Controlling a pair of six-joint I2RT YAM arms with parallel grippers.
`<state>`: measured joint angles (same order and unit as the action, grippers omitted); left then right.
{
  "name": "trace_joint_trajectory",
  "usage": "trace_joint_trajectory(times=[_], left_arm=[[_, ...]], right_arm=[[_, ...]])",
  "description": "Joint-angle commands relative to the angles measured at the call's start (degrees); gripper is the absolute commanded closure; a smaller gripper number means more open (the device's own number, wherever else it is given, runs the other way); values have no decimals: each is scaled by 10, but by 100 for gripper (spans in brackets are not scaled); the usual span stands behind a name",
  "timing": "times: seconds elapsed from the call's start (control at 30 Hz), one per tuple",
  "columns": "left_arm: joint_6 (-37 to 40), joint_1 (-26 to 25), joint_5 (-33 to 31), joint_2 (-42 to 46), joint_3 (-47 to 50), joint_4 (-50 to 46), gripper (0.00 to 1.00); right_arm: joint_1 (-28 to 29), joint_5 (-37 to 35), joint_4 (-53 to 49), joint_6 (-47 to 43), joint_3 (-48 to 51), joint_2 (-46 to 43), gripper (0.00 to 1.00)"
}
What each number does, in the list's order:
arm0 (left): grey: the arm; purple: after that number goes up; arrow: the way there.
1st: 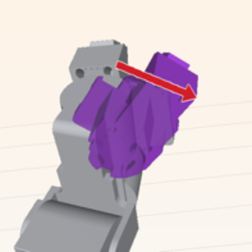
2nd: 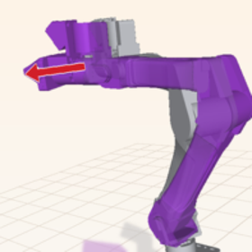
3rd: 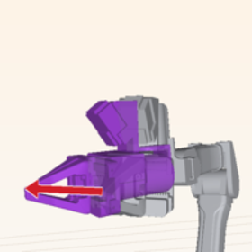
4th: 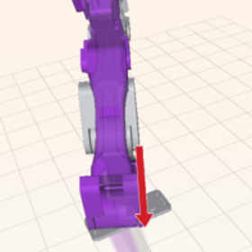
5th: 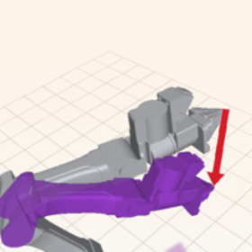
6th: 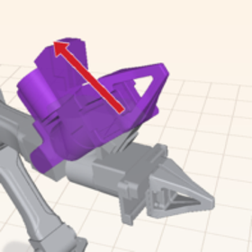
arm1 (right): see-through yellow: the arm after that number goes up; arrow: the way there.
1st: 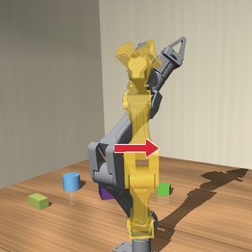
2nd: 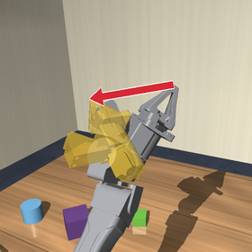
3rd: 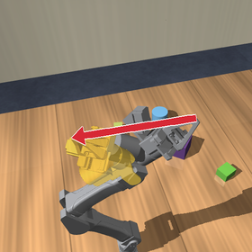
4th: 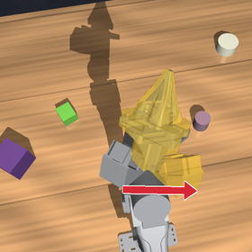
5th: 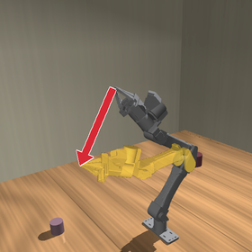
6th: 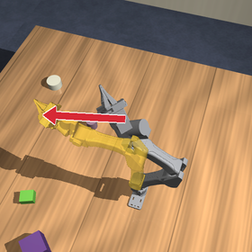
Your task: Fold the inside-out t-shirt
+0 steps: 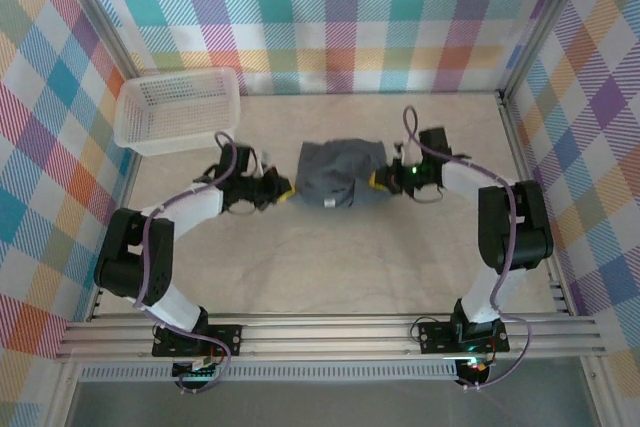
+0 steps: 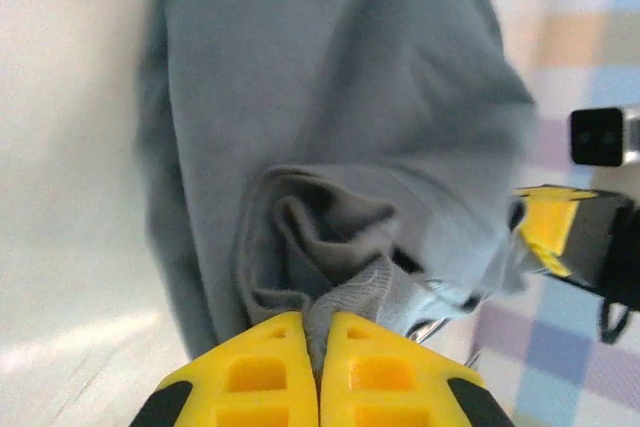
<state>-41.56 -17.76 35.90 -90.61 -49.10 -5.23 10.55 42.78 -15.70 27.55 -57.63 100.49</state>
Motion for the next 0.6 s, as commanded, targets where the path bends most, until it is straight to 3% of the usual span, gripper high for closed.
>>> trace_joint_trajectory(times=[0.0, 0.2, 0.4, 0.57], left_arm=[[19, -17, -3, 38, 7, -8, 100], [40, -19, -4, 46, -38, -21, 100], [98, -19, -39, -18, -165, -29, 100], [138, -18, -77, -96, -222, 21, 100]], right_arm=[[5, 20, 29, -17, 34, -60, 100], [5, -4, -3, -17, 26, -112, 100], [3, -163, -14, -5, -34, -115, 100], [-11, -230, 22, -1, -53, -73, 100]])
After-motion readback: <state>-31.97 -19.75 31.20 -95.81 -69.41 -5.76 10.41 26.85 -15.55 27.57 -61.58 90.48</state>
